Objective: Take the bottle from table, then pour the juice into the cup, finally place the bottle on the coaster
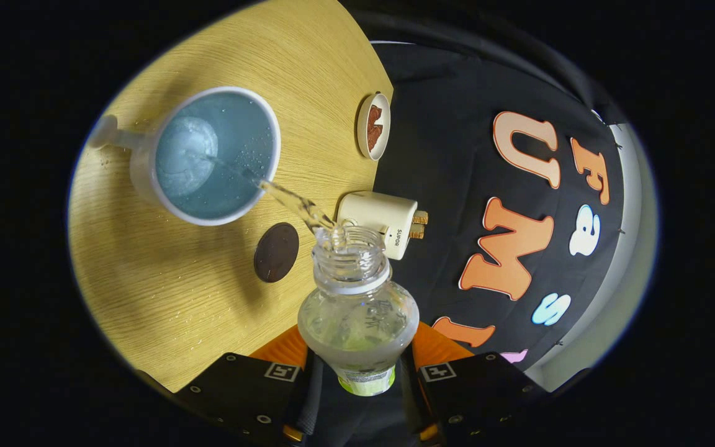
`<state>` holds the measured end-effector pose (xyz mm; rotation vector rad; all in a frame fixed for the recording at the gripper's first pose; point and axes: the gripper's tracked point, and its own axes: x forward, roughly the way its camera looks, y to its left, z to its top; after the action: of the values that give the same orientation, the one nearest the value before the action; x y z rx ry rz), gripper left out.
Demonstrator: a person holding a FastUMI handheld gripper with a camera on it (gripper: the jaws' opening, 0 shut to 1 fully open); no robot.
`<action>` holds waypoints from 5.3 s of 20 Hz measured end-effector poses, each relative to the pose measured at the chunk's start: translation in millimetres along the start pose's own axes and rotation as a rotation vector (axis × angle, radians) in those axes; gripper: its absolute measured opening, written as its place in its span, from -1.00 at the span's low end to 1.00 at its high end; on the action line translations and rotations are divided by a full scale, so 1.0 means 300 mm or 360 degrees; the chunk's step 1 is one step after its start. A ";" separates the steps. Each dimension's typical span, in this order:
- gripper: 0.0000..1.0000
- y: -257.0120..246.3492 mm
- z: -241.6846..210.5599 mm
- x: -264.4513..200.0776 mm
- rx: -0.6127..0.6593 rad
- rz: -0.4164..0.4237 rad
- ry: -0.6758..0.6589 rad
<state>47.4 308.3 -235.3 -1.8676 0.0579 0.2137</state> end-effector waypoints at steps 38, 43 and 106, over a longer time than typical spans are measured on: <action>0.11 -0.049 0.033 0.013 -0.0380 -0.0014 -0.0072; 0.11 -0.064 0.040 0.011 -0.0439 -0.0028 -0.0077; 0.14 -0.184 0.155 -0.001 -0.0765 -0.0111 -0.0193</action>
<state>49.7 369.1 -196.8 -2.3250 -0.1553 0.3123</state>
